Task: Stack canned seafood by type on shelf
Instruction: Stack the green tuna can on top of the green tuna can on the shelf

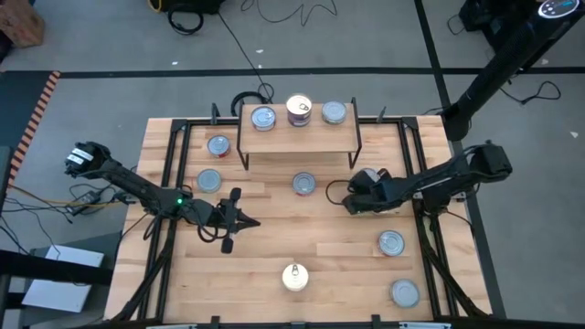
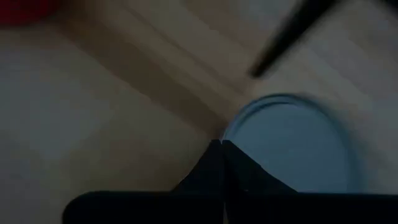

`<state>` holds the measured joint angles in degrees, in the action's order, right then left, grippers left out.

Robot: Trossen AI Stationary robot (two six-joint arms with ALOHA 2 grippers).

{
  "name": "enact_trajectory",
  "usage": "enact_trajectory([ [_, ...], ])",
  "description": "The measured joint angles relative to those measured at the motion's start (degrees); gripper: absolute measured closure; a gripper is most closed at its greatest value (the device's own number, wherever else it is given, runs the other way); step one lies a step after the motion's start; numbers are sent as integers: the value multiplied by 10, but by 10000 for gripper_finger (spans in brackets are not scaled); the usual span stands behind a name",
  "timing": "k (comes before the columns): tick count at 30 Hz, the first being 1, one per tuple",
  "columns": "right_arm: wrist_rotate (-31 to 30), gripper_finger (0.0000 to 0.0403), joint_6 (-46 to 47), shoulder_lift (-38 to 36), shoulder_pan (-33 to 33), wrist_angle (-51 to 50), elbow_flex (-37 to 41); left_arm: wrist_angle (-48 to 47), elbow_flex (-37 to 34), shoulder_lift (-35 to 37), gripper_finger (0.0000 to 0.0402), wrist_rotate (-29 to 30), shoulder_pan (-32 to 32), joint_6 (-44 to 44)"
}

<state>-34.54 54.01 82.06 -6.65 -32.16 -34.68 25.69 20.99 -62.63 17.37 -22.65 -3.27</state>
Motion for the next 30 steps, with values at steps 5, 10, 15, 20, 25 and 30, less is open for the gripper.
enact_trajectory([
  [5,82,402,-31,29,-24,81,-1,1,0,0,396,0,0,0],
  [10,64,402,-32,29,-57,31,-47,0,0,0,396,0,0,-2],
  [15,41,402,-32,27,-83,-22,-102,1,0,0,396,0,0,-2],
  [20,-5,402,-31,27,-96,14,-131,2,0,0,396,0,0,-2],
  [25,-18,380,34,31,-75,75,-132,2,0,0,396,0,0,-4],
  [30,-20,306,75,43,-56,99,-132,2,0,0,396,0,0,-4],
])
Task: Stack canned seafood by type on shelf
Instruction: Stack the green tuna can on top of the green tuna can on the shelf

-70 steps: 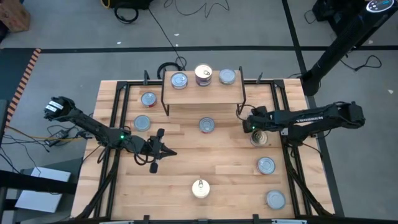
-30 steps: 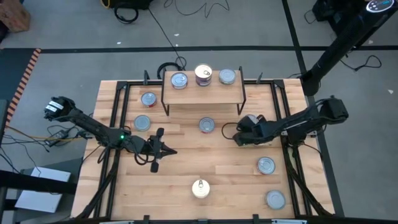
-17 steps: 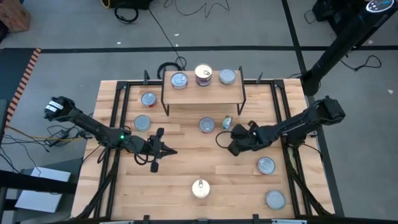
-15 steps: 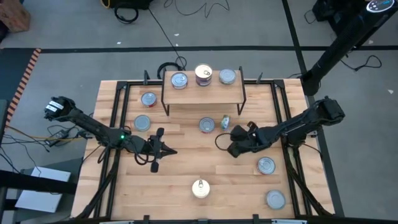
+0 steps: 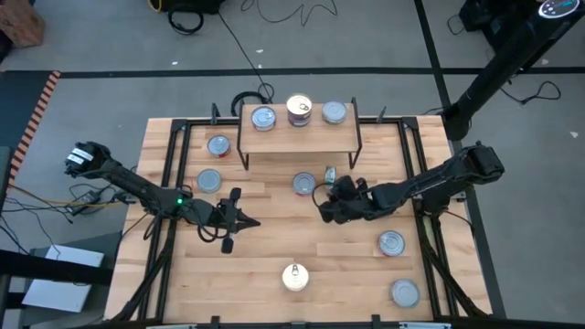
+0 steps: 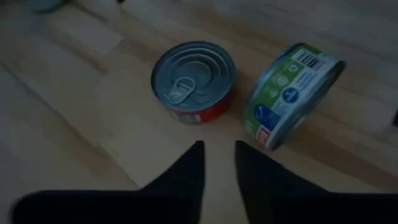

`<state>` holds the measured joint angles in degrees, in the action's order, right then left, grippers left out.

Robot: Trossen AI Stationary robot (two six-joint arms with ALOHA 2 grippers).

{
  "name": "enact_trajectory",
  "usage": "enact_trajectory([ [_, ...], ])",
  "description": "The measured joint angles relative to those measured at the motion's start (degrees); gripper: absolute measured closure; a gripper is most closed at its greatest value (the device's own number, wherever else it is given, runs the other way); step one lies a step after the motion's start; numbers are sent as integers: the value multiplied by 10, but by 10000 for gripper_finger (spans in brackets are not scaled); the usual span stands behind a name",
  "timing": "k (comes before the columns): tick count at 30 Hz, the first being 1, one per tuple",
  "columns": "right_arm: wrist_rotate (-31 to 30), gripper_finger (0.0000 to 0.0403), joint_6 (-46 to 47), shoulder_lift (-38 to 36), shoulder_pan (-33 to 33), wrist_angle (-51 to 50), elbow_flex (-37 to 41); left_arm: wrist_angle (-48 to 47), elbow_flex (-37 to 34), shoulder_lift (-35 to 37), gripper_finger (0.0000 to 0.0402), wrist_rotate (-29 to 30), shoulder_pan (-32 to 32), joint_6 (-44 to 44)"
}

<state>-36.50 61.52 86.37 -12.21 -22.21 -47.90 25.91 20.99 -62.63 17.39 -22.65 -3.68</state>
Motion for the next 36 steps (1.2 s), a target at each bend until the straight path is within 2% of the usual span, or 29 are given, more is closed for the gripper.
enact_trajectory([
  [7,-53,172,12,34,12,42,0,0,0,0,396,0,0,0],
  [12,-99,124,28,65,15,48,-10,-3,0,0,396,2,-1,-8],
  [17,-133,120,21,99,16,24,-51,-6,0,0,396,2,-1,-11],
  [21,-167,121,49,124,22,-54,-93,-6,0,0,396,6,-3,-13],
  [26,-180,121,118,159,33,-159,-131,-9,0,0,396,6,-3,-13],
  [36,-193,121,158,234,96,-154,-131,-10,0,0,396,6,-3,-15],
])
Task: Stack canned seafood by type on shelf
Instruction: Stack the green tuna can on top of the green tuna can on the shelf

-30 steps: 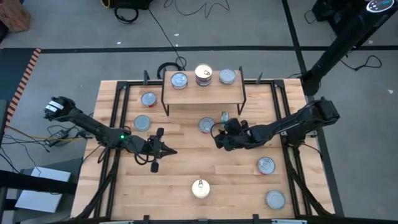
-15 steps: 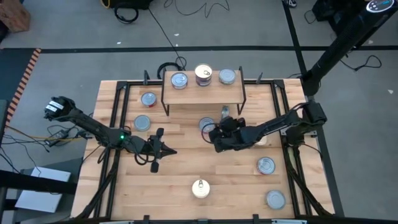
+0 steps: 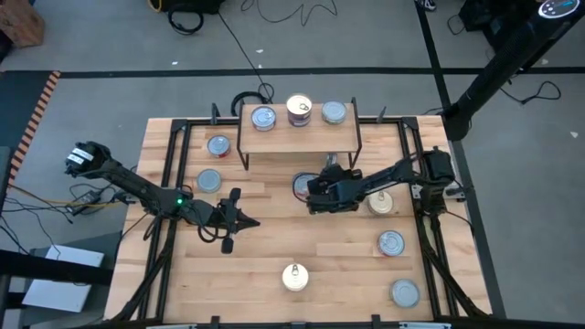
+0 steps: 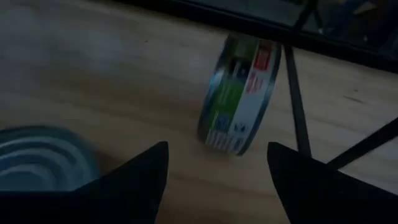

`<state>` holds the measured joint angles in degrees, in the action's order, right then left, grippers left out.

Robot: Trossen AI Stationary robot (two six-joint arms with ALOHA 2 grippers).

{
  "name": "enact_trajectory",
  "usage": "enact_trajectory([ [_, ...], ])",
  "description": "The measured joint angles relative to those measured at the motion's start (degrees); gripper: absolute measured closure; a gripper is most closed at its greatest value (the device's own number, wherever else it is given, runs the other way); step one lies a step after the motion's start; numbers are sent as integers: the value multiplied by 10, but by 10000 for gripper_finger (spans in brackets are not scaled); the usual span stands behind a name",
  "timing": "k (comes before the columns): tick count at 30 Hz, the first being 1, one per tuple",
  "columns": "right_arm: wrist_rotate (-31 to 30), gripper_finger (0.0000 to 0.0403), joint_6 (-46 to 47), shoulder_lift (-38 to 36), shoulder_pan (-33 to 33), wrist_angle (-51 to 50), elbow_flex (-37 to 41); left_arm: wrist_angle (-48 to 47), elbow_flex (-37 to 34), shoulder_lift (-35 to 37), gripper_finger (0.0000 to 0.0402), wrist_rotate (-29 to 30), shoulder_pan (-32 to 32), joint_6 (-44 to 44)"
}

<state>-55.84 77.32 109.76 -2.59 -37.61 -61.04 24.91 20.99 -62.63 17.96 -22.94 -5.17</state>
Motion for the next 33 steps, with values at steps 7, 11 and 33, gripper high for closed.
enact_trajectory([
  [7,-28,141,-11,36,36,34,0,0,0,0,396,0,0,0],
  [11,-15,199,-47,46,50,62,0,0,0,0,396,0,0,0],
  [33,85,387,-149,3,-60,17,2,-2,0,0,396,0,-1,-2],
])
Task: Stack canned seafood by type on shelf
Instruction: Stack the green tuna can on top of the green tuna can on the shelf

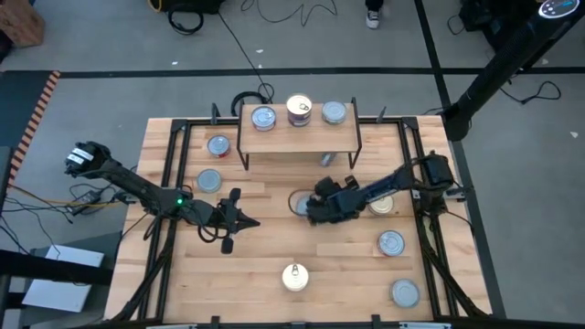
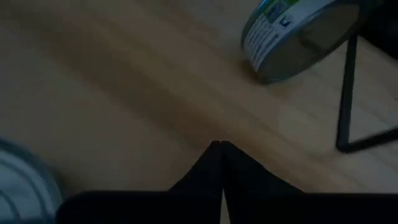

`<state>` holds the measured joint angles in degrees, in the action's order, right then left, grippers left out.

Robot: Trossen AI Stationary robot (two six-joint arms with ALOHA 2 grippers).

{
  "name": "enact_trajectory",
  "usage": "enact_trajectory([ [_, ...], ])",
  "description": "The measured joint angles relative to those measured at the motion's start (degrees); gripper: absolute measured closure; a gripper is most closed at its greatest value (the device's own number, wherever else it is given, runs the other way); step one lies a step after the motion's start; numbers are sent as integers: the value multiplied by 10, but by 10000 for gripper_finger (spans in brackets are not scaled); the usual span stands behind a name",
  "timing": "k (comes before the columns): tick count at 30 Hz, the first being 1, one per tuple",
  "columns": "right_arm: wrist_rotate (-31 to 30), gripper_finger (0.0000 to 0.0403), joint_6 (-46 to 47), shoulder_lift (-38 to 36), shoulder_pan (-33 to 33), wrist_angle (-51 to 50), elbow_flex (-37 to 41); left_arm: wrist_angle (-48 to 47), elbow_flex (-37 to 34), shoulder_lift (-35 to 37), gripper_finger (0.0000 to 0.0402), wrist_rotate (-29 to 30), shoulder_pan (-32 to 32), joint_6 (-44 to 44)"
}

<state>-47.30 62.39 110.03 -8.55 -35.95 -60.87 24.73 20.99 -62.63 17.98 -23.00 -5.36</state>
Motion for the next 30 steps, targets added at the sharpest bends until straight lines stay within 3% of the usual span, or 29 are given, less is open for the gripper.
enact_trajectory([
  [6,-13,384,20,-72,-45,-56,-1,-1,0,0,396,0,0,-8],
  [15,-9,370,27,-112,-47,-43,-1,-1,0,0,396,0,0,-9],
  [24,-26,252,-1,-98,-4,113,-1,-3,0,0,396,3,0,-9],
  [30,-63,172,18,-89,8,137,-1,-9,0,0,396,4,0,-10],
])
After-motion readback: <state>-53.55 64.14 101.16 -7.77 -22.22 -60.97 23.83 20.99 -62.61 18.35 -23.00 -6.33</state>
